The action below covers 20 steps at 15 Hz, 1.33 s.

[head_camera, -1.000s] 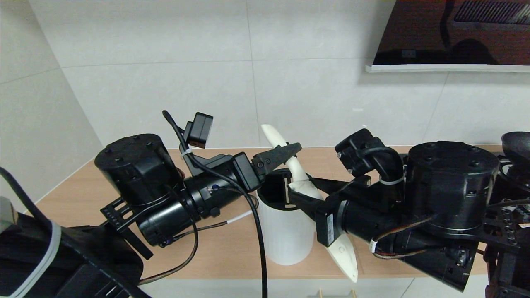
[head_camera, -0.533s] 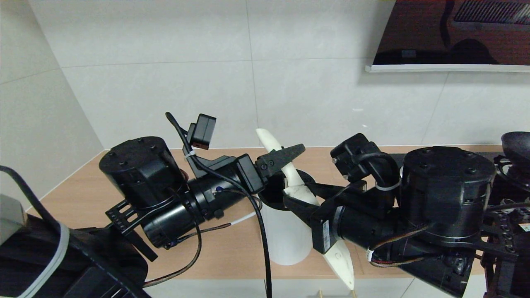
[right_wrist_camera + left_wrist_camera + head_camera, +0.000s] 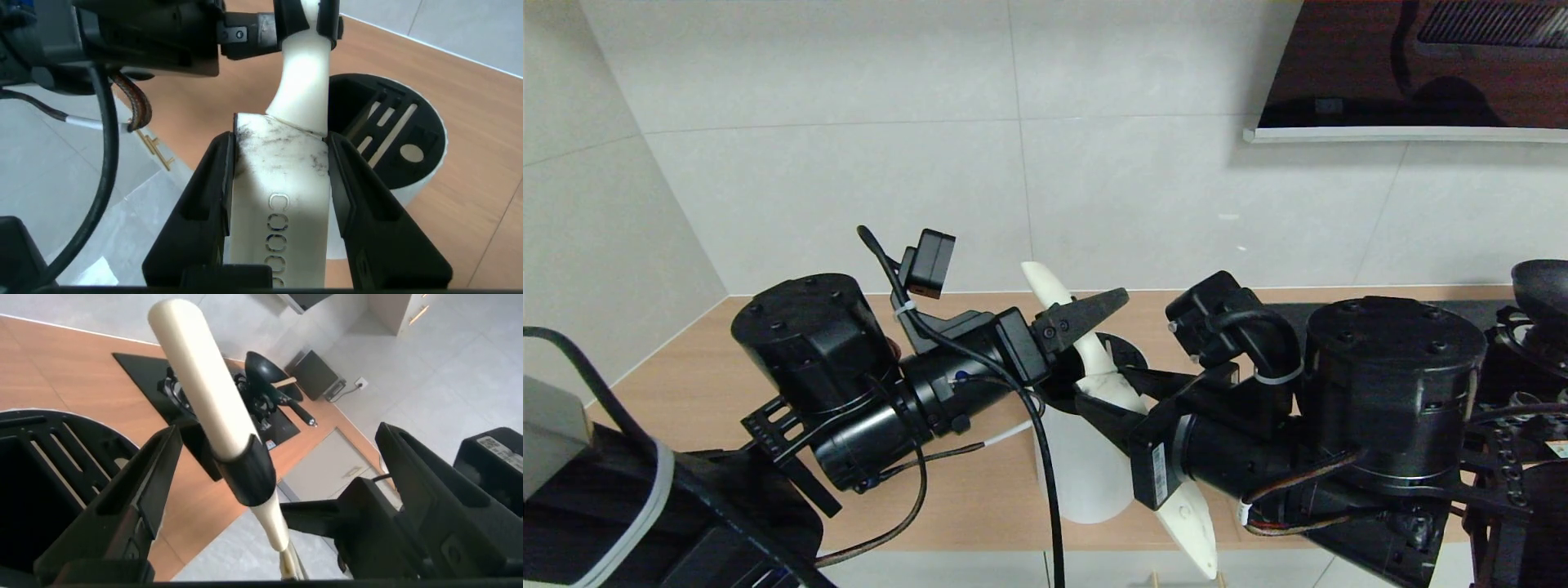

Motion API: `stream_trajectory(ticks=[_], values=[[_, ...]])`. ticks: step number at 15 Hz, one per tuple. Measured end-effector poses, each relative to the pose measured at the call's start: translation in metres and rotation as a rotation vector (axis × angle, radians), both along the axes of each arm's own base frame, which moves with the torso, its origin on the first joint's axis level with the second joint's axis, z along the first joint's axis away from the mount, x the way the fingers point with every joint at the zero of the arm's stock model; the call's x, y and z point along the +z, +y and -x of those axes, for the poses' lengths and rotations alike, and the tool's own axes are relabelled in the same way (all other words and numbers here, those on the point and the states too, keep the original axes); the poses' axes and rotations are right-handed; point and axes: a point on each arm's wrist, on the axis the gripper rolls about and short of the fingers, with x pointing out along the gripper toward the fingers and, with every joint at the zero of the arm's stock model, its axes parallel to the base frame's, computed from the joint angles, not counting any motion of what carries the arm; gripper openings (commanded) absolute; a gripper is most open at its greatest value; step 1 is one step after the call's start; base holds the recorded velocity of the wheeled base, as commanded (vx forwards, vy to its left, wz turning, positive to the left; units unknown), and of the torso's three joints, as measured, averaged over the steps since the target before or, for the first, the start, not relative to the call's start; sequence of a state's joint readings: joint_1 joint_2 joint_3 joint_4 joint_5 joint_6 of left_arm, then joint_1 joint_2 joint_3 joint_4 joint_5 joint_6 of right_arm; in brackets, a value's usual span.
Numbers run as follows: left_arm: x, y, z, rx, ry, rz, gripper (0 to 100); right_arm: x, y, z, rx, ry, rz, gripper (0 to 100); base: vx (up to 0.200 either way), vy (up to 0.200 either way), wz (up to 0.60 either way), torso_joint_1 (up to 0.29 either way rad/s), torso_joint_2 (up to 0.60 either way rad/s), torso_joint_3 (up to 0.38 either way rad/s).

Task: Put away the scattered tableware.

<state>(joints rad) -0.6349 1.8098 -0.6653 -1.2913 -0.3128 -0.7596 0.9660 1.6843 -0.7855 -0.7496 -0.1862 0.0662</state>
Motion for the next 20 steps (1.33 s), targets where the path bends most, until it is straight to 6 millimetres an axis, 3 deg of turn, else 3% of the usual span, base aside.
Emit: stream_trajectory(ticks=[1, 2, 14, 15, 20], values=[[-0.0002, -0.0002, -0.0001, 0.0, 0.0, -0.001, 100, -0.0001, 0.0001, 0.0, 0.0, 0.0, 0.0, 0, 0.0, 0.0, 0.0, 0.0, 0.0, 0.0], [-0.0006, -0.0003, -0.0004, 0.0, 0.002, -0.001, 0, -0.0001, 0.0001, 0.0, 0.0, 0.0, 0.0, 0, 0.0, 0.0, 0.0, 0.0, 0.0, 0.0], [-0.002, -0.0007, -0.0009, -0.004, 0.006, -0.002, 0, 0.0004, -0.0004, 0.0006, -0.001, -0.013, -0.018, 0, 0.0, 0.0, 0.0, 0.0, 0.0, 0.0], [-0.0019, -0.0007, -0.0007, -0.006, 0.006, -0.002, 0, 0.0003, -0.0005, 0.0003, -0.012, -0.014, -0.018, 100, 0.0, 0.0, 0.0, 0.0, 0.0, 0.0], [0.0003, -0.0005, -0.0003, -0.003, 0.007, -0.006, 0, 0.0044, -0.0015, -0.0006, -0.031, -0.033, -0.052, 100, 0.0, 0.0, 0.0, 0.0, 0.0, 0.0]])
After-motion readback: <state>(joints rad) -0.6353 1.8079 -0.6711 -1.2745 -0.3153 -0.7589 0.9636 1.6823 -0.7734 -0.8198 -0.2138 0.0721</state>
